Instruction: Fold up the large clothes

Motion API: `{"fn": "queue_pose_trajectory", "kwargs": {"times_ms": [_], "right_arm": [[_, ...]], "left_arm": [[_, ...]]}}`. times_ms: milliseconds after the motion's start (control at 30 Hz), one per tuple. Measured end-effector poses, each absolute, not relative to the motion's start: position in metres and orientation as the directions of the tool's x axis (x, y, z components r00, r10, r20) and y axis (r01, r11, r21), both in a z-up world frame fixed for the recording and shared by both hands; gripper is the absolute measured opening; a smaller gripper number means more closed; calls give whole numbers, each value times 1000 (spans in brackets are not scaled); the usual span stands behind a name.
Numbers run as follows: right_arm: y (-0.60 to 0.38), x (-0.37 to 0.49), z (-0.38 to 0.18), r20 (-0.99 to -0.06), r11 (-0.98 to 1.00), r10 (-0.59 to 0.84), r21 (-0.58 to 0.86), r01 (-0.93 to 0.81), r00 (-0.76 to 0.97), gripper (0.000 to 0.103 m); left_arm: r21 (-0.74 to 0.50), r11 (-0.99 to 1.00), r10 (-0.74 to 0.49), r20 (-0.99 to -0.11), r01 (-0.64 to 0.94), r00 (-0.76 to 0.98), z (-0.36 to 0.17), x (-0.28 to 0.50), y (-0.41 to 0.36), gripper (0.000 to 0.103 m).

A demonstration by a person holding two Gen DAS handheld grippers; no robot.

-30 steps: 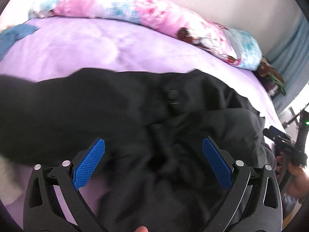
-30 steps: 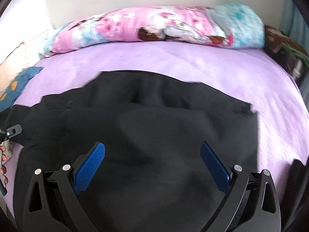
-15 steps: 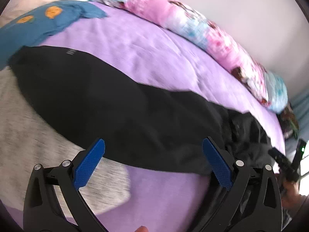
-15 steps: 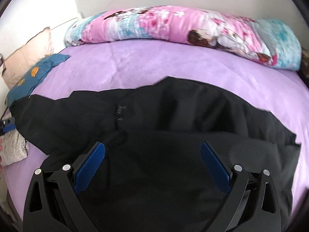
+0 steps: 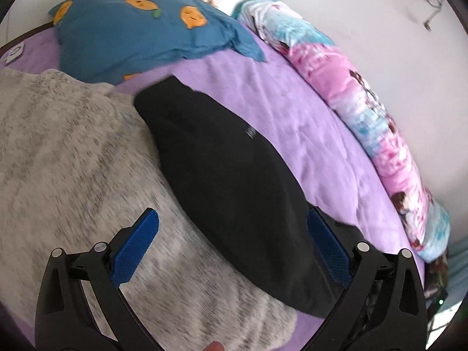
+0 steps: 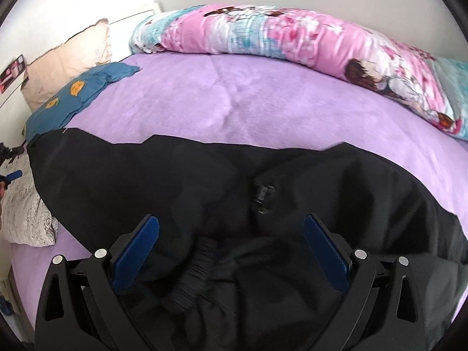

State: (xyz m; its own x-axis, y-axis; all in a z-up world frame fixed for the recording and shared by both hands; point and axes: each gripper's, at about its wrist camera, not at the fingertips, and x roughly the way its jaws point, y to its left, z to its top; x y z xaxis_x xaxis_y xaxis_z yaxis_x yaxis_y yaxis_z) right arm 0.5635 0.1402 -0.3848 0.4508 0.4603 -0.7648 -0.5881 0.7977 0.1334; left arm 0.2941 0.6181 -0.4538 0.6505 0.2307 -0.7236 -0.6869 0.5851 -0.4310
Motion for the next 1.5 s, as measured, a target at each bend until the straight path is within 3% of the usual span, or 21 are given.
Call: {"fn": "queue_pose_trajectory", "kwargs": {"times_ms": [500,633,967,1067,1200,1500], "right_arm": [[197,576,-417,-823,780,417,106,-617,386,97],[203,587,-429,-863,809,319,32,-587,391,97],[214,597,-462,-908,792,171,-104,-601,384,97],[216,597,-473,-913,786,152,-120,-607,378,98],[217,604,-483,-927,776,149,-105,-621,343,98],[214,603,-482,-925,774,163,-96,-625,344,98]], "left_arm": [[-362,558,266,-775,-747,574,-468,325,694,97],[-418,487,272,-762,-767,587,-469,327,709,97],[-413,458,314,-754,-788,577,-476,340,723,95],[-374,438,329,-779,-817,533,-476,341,724,79],[-301,459,344,-807,-836,479,-474,340,729,30],[-378,515,350,-726,-769,592,-443,338,719,11]]}}
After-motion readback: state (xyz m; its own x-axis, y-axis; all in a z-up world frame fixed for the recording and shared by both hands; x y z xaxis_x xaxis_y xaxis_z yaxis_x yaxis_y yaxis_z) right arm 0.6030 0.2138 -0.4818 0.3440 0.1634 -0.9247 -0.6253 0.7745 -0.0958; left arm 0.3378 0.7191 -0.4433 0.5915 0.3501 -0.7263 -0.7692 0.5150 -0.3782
